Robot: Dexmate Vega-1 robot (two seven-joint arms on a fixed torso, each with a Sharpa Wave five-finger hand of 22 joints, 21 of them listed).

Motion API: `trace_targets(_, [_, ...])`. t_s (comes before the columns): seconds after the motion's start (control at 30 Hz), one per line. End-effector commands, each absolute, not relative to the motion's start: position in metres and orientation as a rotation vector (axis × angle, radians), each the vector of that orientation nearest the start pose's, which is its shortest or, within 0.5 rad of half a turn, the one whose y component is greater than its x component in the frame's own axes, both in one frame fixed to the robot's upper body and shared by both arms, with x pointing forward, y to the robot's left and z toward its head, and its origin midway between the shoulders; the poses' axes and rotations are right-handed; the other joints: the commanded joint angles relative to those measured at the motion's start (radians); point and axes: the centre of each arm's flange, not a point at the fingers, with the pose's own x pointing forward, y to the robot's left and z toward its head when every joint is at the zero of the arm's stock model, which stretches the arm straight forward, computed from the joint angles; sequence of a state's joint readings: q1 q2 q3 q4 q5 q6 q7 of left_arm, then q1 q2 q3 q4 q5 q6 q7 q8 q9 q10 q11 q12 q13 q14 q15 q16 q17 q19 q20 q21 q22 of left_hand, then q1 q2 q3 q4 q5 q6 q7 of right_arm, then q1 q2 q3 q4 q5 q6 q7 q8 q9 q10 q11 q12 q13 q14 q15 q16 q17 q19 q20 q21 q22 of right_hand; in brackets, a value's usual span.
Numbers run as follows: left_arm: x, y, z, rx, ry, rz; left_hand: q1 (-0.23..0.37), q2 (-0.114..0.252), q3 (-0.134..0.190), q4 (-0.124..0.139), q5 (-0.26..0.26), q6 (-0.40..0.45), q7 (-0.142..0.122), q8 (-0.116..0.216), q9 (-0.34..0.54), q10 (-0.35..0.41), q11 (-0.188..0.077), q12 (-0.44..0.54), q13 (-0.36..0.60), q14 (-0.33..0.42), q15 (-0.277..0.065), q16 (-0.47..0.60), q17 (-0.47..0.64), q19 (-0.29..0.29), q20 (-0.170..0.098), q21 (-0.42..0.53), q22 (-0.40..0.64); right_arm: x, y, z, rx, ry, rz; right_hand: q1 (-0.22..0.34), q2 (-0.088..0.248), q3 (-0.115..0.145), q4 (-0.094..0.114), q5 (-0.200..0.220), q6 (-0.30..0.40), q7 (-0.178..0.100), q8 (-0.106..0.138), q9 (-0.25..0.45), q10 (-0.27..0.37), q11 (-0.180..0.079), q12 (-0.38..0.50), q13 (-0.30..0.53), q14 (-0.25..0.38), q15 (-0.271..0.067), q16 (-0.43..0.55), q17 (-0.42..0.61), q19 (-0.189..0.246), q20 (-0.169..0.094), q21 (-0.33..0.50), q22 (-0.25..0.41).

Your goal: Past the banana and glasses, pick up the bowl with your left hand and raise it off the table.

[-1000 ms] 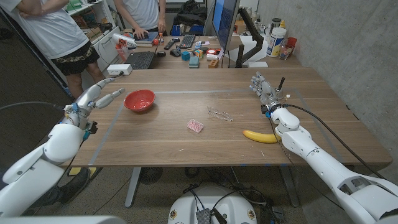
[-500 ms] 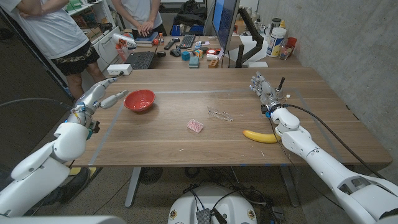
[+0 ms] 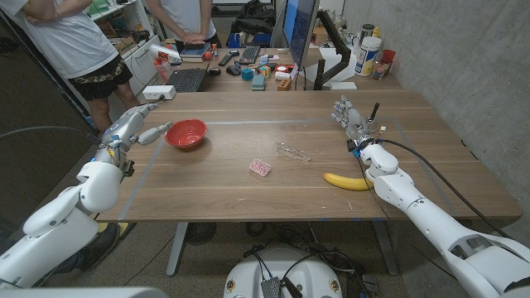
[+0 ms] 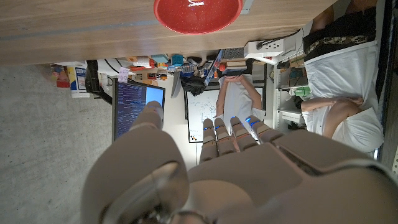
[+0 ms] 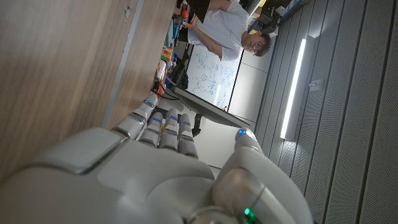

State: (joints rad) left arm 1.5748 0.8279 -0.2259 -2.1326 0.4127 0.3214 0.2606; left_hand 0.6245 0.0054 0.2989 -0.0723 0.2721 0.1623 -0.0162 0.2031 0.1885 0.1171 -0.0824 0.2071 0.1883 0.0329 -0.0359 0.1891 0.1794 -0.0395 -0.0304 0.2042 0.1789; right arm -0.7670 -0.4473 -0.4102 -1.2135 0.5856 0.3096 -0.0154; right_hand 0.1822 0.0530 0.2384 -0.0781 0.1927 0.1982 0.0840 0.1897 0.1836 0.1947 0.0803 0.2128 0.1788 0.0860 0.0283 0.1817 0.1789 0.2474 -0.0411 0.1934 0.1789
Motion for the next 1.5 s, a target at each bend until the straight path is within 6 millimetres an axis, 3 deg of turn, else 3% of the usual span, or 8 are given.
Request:
trace_targets(0.03, [0.456,0.412,-0.001,1.26,-0.496,0.555,0.009,-0.006,-0.001,-0.007,-0.001,0.002,-0.001,0.001,0.002,0.009,-0.01,0.005,0.006,0.011,-0.015,0.006,0.002,0.01,-0.006,0.01,0.004,0.669,-0.268,-0.017,0.021,-0.607,0.174,-0.004,0.001,0.0,0.001,0.003,0.0,-0.005,0.002,0.004,0.006,0.001,-0.001,0.006,0.007,0.004,0.003,0.004,0.011,-0.006,0.006,0.003])
trace_targets(0.67, [0.462,0.408,-0.005,1.418,-0.493,0.645,0.02,-0.018,-0.007,-0.016,0.001,0.016,-0.013,0.006,0.003,0.025,-0.019,0.01,0.008,0.03,-0.023,0.011,0.005,0.025,-0.006,0.014,0.004,0.662,-0.266,-0.015,-0.004,-0.614,0.168,-0.007,-0.001,-0.003,0.003,0.004,0.001,-0.006,0.002,0.004,0.008,0.001,-0.001,0.006,0.008,0.003,0.004,0.004,0.011,-0.006,0.006,0.003])
trace_targets(1.5, [0.482,0.41,0.0,1.404,-0.43,0.591,0.036,-0.037,-0.015,-0.03,0.009,0.037,-0.017,0.011,0.003,0.044,-0.017,0.014,0.01,0.056,-0.024,0.015,0.006,0.053,0.0,0.02,0.005,0.66,-0.27,-0.012,0.006,-0.632,0.165,-0.01,-0.001,-0.007,0.003,0.005,0.001,-0.006,0.003,0.004,0.008,0.002,-0.001,0.006,0.01,0.002,0.004,0.004,0.01,-0.005,0.006,0.003])
